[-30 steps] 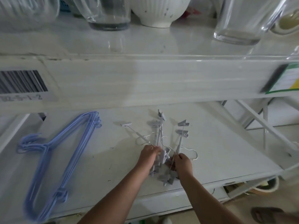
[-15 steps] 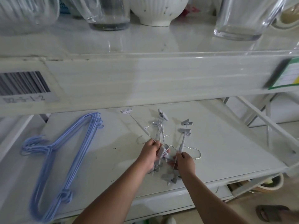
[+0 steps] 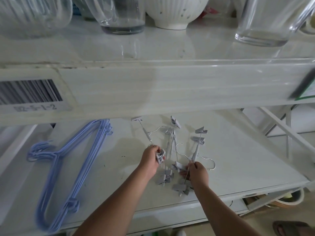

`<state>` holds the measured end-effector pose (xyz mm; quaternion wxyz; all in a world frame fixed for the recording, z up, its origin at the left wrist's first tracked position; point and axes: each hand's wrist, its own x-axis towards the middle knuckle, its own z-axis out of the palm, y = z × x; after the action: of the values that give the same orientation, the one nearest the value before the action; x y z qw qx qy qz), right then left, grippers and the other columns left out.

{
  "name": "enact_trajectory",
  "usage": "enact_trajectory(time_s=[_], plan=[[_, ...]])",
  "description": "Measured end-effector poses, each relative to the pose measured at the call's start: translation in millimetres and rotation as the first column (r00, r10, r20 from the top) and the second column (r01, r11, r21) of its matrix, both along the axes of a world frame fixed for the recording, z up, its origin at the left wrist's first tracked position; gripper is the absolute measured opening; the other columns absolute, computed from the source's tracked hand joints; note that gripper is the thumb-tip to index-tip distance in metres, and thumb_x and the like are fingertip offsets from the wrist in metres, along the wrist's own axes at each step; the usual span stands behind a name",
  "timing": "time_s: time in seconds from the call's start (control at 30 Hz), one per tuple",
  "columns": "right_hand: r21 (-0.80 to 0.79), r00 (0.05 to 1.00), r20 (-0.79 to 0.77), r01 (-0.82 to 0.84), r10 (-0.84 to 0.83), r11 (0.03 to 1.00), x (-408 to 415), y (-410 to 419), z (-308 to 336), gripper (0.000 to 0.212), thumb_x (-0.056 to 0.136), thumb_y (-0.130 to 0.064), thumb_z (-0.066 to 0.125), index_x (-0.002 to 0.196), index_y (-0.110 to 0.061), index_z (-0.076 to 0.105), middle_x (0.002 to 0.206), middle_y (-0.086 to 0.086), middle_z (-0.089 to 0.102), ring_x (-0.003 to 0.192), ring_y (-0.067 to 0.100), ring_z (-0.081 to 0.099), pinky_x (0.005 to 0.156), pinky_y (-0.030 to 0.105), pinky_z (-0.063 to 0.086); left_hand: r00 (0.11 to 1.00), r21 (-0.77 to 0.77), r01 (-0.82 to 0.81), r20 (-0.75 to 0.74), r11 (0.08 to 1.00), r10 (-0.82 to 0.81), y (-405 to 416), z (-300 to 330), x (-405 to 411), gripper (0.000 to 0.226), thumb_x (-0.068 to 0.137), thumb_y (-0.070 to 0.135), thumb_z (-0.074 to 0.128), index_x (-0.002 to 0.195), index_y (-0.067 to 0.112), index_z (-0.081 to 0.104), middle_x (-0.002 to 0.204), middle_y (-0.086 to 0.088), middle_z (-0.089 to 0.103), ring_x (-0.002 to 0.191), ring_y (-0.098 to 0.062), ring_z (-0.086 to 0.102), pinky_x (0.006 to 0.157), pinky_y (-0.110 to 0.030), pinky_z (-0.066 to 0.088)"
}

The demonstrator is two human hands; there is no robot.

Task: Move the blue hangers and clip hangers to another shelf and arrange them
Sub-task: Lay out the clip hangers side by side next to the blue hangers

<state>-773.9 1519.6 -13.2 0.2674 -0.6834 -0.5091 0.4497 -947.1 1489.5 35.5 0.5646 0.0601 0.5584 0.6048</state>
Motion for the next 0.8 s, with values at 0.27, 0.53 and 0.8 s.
enact_trajectory(time_s=[0.27, 0.53, 0.8], plan=[[-0.019, 0.996, -0.086, 0.008, -0.009, 1.0, 1.0, 1.1, -9.4, 0.028, 0.1, -0.019, 0.045, 0.086, 0.001, 0.058, 0.068, 0.008, 0.074, 0.053, 0.017, 0.072, 0.058, 0.031, 0.052, 0.987, 0.121, 0.046, 0.145, 0.992, -0.063, -64.8, -24.4, -43.1, 0.023, 0.073, 0.002, 0.068, 0.093, 0.007, 0.057, 0.057, -0.001, 0.049, 0.046, -0.014, 0.045, 0.045, -0.021, 0.034], [-0.025, 0.99, -0.143, -0.001, -0.003, 1.0, 5.8, -2.1, -10.1, 0.026, 0.099, -0.017, 0.046, 0.083, -0.001, 0.057, 0.065, 0.009, 0.075, 0.061, 0.02, 0.075, 0.068, 0.039, 0.057, 0.95, 0.153, -0.26, 0.216, 0.954, 0.224, -98.0, -48.2, -45.8, 0.012, 0.093, -0.002, 0.05, 0.09, 0.009, 0.052, 0.093, -0.013, 0.059, 0.104, -0.037, 0.062, 0.101, -0.055, 0.042], [-0.043, 0.99, -0.139, 0.0, -0.006, 0.999, 6.6, -7.4, -4.8, 0.028, 0.1, -0.013, 0.044, 0.094, 0.012, 0.055, 0.075, 0.012, 0.075, 0.053, 0.01, 0.072, 0.049, 0.022, 0.046, 0.931, 0.043, -0.354, -0.082, 0.934, 0.357, -112.3, -52.7, -39.8, 0.019, 0.094, 0.003, 0.049, 0.079, -0.003, 0.059, 0.055, -0.009, 0.053, 0.05, -0.017, 0.056, 0.059, -0.031, 0.047]])
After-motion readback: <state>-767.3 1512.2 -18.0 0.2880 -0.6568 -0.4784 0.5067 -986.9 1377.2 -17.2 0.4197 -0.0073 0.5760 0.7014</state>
